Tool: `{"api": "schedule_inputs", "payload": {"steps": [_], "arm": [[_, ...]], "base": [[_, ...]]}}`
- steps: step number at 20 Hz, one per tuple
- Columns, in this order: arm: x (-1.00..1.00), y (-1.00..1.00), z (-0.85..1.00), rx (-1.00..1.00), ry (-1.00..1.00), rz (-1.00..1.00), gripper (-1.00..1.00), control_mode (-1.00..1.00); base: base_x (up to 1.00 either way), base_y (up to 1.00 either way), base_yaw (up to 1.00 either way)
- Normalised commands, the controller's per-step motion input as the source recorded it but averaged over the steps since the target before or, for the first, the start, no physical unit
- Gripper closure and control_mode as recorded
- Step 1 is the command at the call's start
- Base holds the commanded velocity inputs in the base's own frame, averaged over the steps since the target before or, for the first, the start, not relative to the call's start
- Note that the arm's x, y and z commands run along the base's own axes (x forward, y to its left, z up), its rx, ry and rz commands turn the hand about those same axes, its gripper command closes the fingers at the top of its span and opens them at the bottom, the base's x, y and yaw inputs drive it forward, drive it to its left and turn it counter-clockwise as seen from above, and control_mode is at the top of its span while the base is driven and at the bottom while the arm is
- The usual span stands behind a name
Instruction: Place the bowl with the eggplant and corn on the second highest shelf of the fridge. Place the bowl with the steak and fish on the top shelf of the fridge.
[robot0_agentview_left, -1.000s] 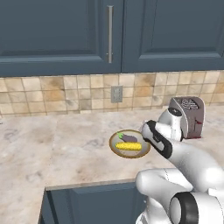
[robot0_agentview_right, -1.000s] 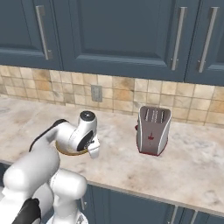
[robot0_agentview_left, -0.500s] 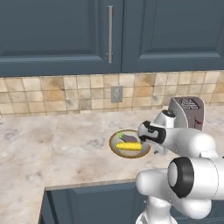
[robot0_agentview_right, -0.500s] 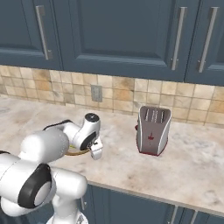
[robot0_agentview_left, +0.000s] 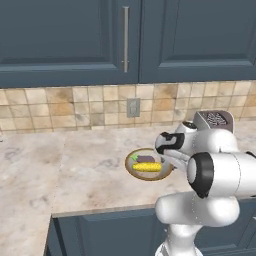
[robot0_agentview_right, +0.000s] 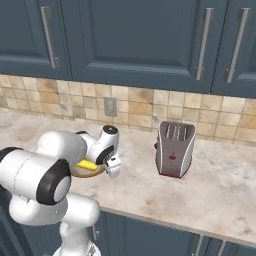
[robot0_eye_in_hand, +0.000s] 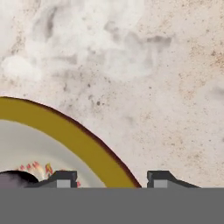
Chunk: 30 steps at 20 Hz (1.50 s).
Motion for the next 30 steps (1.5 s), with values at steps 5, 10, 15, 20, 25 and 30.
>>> {"api": "schedule_inputs", "payload": {"steps": [5,10,15,20,25,30], "arm": [[-0.10,0.00,0.00,0.00,-0.07,0.00,1.00,-1.00],[-0.38,0.08,0.31,0.00,-0.26,-0.01,1.00,-1.00],[-0.62,0.11,0.53,0.00,-0.33,-0.06,1.00,-1.00],[-0.85,0.06,0.79,0.00,-0.29,-0.21,1.00,-1.00],[-0.98,0.02,1.00,0.09,-0.21,-0.30,1.00,-1.00],[-0.99,0.00,0.90,0.33,-0.07,-0.18,1.00,-1.00]], "base": [[0.00,0.00,0.00],[0.00,0.00,0.00],[0.00,0.00,0.00],[0.00,0.00,0.00],[0.00,0.00,0.00],[0.00,0.00,0.00]]}}
